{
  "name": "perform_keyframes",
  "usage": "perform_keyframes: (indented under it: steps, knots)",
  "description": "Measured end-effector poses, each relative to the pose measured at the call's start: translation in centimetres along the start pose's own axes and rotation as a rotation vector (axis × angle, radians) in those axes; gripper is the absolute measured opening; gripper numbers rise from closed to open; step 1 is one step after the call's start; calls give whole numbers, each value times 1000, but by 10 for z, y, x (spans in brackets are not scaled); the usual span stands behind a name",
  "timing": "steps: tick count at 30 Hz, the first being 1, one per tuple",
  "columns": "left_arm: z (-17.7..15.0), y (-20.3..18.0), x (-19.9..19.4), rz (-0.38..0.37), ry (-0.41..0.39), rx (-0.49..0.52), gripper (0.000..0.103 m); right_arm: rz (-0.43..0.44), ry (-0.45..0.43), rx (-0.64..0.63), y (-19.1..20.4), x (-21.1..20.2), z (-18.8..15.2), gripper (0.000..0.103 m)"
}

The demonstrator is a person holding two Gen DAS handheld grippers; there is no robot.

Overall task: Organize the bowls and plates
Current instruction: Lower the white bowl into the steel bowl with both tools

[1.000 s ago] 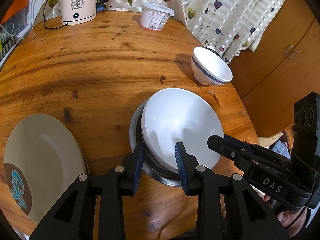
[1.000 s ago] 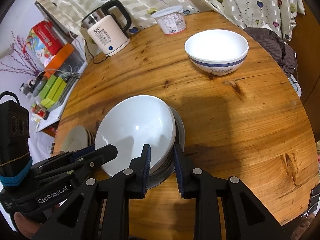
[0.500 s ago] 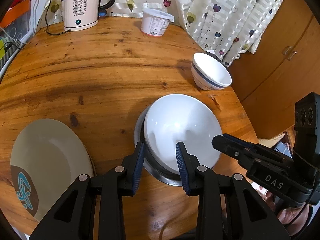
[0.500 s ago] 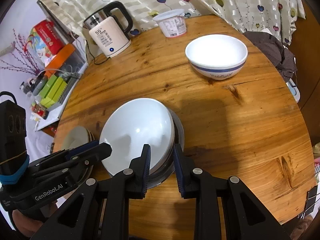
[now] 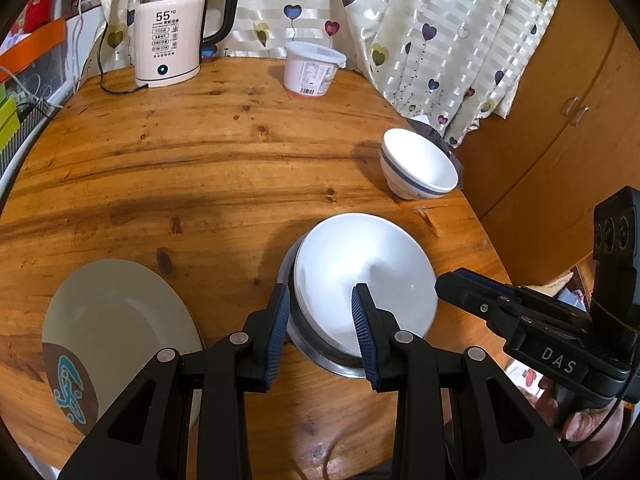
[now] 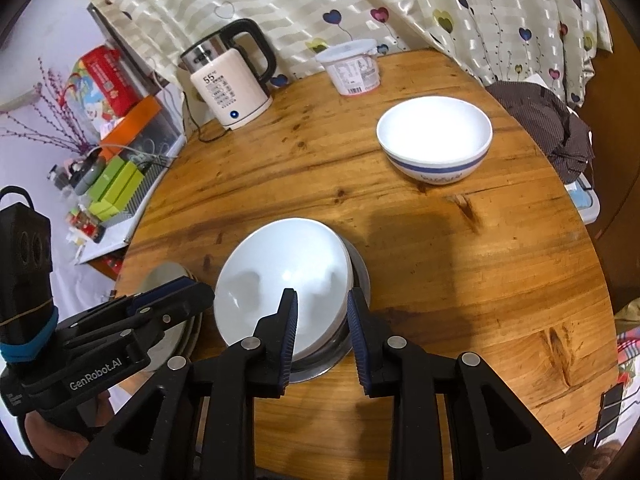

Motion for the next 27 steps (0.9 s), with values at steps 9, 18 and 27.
perform_keyframes:
  steps: [9,18,27]
  knots:
    - [6,0,-1,7,-12,12,34,4,-14,1,-2,-2,6,33]
    - [9,3,4,3,-4,13,34,-2,-9,10,-6,2,11,34]
    - [11,5,6,4,-1,11,34,-2,-10,17,-9,4,15,35]
Point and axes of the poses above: each gripper's, at about its wrist camera, not at the fingertips, and x roughly the way its jaws point, y to its left, z to its top, the point moved 5 cm from there along x, roughly the way its jaws point, and after that the axes turned 15 degrees about x, right-handed, at the moved point
